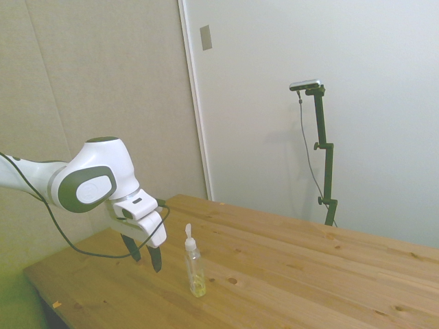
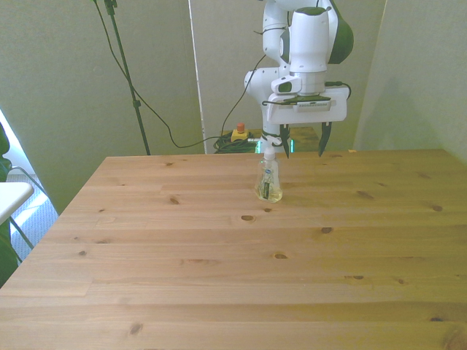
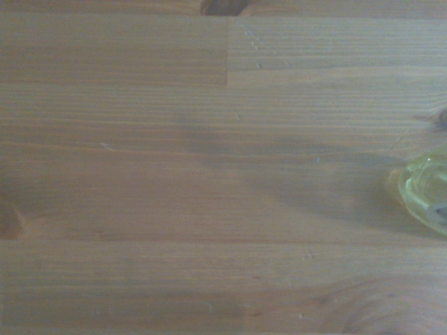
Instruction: Knock down the sanitizer
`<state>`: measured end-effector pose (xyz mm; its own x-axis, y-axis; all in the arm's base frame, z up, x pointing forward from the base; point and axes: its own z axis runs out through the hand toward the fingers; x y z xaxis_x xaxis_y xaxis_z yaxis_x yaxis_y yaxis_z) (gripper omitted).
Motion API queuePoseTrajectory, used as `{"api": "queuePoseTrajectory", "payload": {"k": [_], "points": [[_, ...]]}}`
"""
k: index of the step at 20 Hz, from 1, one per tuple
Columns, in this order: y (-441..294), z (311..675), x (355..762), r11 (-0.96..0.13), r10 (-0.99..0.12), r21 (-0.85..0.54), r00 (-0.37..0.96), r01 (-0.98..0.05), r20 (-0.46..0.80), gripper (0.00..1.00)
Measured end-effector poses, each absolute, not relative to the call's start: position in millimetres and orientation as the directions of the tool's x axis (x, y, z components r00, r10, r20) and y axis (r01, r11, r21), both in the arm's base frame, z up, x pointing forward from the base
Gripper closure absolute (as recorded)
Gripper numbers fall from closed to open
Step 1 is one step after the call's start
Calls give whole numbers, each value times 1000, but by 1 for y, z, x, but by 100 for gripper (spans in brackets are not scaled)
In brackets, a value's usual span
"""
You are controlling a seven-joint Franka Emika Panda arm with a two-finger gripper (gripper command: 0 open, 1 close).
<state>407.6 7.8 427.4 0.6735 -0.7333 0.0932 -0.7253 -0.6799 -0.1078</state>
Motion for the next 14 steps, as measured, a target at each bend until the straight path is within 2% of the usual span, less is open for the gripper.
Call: {"api": "queuePoseTrajectory", "payload": {"k": [6, 7, 14], "points": [[7, 421, 405, -678, -735, -93, 673, -729, 85, 0], [5, 420, 404, -675, -738, -91, 670, -732, 86, 100], [-16, 419, 394, -642, -767, -82, 635, -762, 98, 100]]}}
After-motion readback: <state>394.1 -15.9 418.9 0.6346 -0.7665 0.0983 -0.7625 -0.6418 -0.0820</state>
